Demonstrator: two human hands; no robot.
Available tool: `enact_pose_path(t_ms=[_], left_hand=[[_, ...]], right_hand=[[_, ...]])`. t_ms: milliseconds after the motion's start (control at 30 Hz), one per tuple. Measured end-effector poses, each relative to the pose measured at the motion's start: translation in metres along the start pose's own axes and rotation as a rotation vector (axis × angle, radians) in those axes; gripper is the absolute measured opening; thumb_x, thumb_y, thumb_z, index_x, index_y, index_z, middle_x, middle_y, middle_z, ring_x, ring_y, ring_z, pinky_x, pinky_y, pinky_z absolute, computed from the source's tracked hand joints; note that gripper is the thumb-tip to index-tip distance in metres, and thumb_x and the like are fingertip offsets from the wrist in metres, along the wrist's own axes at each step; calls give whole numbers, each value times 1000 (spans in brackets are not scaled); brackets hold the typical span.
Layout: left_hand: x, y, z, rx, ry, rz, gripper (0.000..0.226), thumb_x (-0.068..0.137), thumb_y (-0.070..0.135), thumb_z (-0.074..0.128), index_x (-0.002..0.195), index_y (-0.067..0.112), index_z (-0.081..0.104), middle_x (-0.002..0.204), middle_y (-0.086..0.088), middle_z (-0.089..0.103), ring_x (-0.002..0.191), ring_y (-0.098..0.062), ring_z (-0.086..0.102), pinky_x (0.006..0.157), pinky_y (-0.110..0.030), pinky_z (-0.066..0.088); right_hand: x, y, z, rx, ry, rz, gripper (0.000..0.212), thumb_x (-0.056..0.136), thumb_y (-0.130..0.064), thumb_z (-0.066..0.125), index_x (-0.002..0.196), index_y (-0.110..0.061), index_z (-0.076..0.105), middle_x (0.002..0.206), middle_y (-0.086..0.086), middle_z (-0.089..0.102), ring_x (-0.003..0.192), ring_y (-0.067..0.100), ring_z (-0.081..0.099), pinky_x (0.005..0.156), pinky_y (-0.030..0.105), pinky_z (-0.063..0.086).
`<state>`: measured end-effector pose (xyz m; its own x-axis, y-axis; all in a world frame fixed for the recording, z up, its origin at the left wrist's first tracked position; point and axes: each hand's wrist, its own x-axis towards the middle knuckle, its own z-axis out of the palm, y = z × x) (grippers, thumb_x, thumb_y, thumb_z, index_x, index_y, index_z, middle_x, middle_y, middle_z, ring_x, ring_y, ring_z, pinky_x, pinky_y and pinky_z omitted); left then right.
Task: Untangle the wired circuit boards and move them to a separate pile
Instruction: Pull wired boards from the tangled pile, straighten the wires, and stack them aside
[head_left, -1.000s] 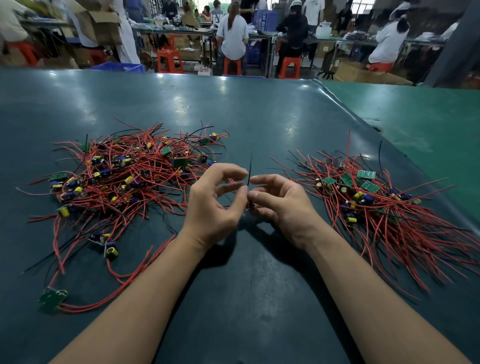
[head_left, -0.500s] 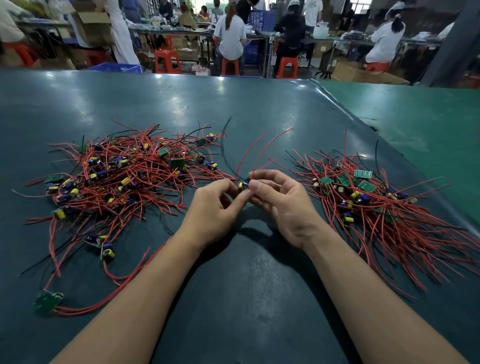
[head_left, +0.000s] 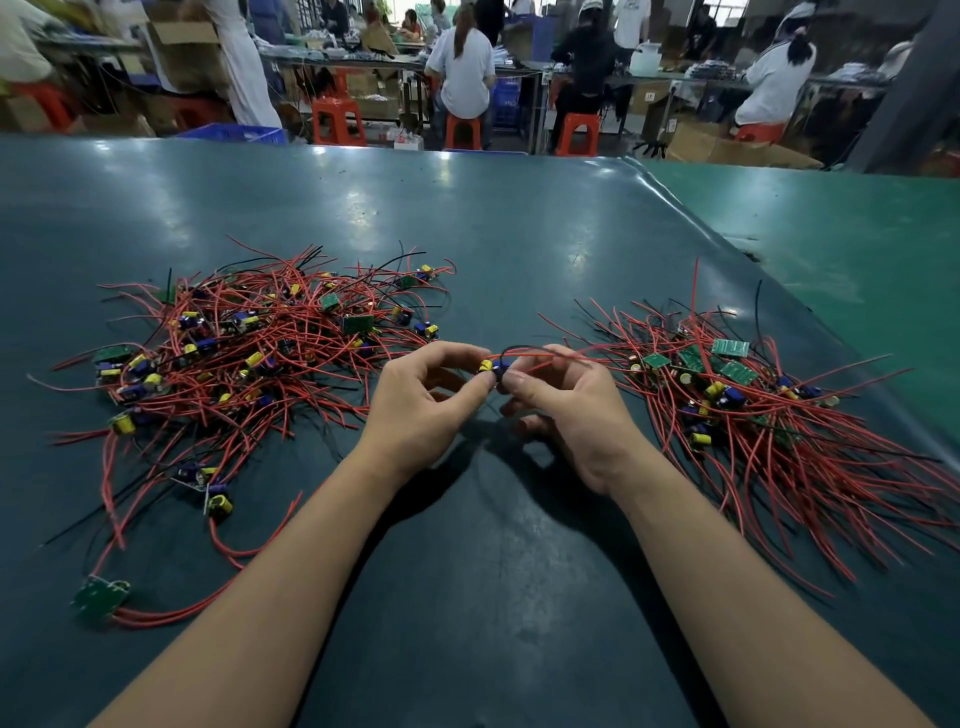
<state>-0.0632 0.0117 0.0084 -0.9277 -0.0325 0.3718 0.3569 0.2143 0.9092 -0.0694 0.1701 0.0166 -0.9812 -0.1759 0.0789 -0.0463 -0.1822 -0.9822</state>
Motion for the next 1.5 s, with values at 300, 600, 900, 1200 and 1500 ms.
enact_pose_path(t_ms=[300,600,900,1200,1500], left_hand=[[0,-3,1,0,-44,0,19,75,4,81,88,11,69,81,4,71,75,-12,66,68,-24,54],[3,1,3,-252,49,-63,14,73,5,80,71,2,66,75,-1,74,70,-9,67,68,-18,51],[1,1,5,-82,67,-26,11,86,4,71,97,6,74,86,0,76,78,-9,71,69,-22,56],[10,6,0,-545,260,-259,36,76,28,76,97,9,54,82,-11,73,68,-18,70,57,-24,54],[2,8,5,-354,25,-242,4,88,8,67,87,10,71,72,-4,72,56,-13,65,58,-22,56]], right_hand=[[1,6,2,-170,140,-129,5,90,-7,68,87,-8,63,73,2,68,63,15,63,44,27,52],[1,0,2,5,164,-72,10,92,-8,65,82,-9,65,71,3,71,54,13,65,42,22,49],[-3,0,4,-128,172,-104,11,86,-9,72,77,-8,68,69,5,72,58,16,68,41,27,52],[0,-7,2,189,315,-29,13,88,-10,70,76,-10,65,72,7,73,56,16,68,41,21,47],[0,-2,4,22,226,-19,9,87,-16,72,78,-13,71,76,4,74,56,11,63,41,20,43]])
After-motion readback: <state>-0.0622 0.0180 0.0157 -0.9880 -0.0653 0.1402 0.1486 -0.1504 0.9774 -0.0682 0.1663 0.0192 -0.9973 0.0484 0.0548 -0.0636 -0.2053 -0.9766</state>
